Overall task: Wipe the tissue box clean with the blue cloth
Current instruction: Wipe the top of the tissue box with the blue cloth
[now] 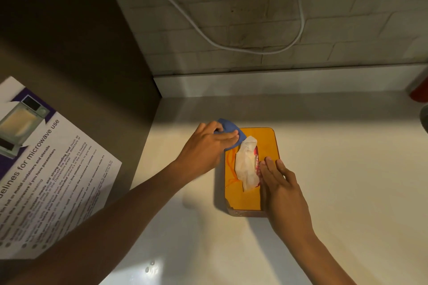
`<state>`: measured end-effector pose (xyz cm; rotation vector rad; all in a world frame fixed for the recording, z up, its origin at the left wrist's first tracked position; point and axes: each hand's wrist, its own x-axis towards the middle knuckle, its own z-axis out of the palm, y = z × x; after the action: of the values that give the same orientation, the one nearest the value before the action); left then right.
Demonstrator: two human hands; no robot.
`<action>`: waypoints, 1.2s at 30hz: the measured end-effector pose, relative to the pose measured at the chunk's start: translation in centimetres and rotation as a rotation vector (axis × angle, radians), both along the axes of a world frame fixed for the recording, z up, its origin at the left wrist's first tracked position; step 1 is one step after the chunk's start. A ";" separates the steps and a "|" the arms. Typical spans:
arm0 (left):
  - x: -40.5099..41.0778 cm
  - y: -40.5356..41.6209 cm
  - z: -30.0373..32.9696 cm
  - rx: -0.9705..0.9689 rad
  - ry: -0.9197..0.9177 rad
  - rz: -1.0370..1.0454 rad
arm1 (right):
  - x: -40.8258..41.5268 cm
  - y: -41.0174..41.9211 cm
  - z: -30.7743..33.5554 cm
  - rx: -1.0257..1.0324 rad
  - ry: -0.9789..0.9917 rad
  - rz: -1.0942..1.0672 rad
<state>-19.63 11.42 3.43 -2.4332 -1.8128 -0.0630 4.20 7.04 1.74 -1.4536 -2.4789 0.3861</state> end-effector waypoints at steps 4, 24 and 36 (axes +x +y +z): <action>-0.4 0.7 0.2 -0.015 0.012 0.036 | -0.1 -0.1 0.0 0.000 0.007 -0.015; -0.8 -2.8 -1.4 -0.199 0.101 -0.003 | 0.0 -0.1 -0.1 0.009 0.002 -0.004; -1.2 -3.4 -1.7 -0.227 0.034 -0.001 | 0.1 0.2 -0.8 0.028 -0.048 0.029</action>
<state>-20.79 8.07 1.70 -2.5645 -1.8988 0.1929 4.32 7.19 0.91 -1.4336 -2.5353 0.3236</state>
